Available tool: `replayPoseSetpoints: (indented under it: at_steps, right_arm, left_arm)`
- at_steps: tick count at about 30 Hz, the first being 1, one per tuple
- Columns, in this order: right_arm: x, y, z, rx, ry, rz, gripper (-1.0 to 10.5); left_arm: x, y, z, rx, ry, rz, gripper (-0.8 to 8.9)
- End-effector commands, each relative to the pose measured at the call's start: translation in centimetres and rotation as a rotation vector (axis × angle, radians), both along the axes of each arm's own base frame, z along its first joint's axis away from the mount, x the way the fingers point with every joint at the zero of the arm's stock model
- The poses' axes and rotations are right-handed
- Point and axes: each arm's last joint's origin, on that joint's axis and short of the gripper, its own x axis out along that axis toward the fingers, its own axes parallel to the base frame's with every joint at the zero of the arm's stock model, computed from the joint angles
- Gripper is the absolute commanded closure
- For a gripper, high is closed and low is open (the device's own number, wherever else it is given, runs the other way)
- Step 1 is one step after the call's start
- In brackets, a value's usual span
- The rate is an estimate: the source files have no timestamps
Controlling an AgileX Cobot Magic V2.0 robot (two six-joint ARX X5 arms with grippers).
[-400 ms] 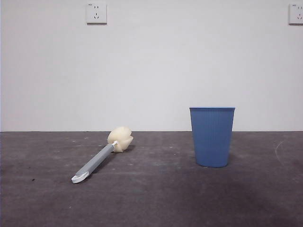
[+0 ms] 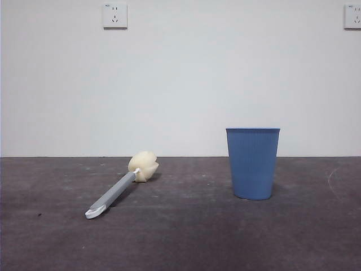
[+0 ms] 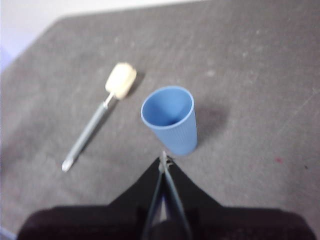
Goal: Pick up the cup brush,pick up the cup,insert the brush into the cup,clean the cup,put the cup brush back,put the cup back to the fixed position on the table
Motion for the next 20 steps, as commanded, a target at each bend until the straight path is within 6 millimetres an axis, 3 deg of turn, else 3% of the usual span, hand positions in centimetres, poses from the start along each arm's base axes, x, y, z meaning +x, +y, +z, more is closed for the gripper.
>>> replayPoseSetpoints:
  at_steps: [1, 8, 17, 18, 19, 20]
  right_arm:
    - [0.0, 0.0, 1.3, -0.078, 0.020, 0.054, 9.6]
    - [0.2, 0.1, 2.2, -0.122, 0.146, 0.089, 9.6]
    - [0.2, 0.1, 2.0, -0.127, 0.162, 0.094, 9.2]
    - [0.2, 0.1, 2.0, -0.127, 0.162, 0.095, 8.3]
    - [0.2, 0.1, 2.0, -0.125, 0.164, 0.092, 6.9]
    - [0.2, 0.1, 2.0, -0.118, 0.168, 0.087, 5.5]
  left_arm:
    - [0.2, -0.1, 1.0, 0.057, 0.025, -0.058, 8.20]
    - [0.7, 0.0, 2.8, 0.124, 0.134, -0.108, 8.20]
    - [0.8, 0.0, 3.0, 0.131, 0.158, -0.121, 8.12]
    - [0.8, -0.1, 3.0, 0.128, 0.157, -0.125, 7.89]
    - [0.8, -0.1, 3.0, 0.118, 0.154, -0.141, 6.81]
    - [0.8, -0.1, 3.0, 0.110, 0.152, -0.154, 5.02]
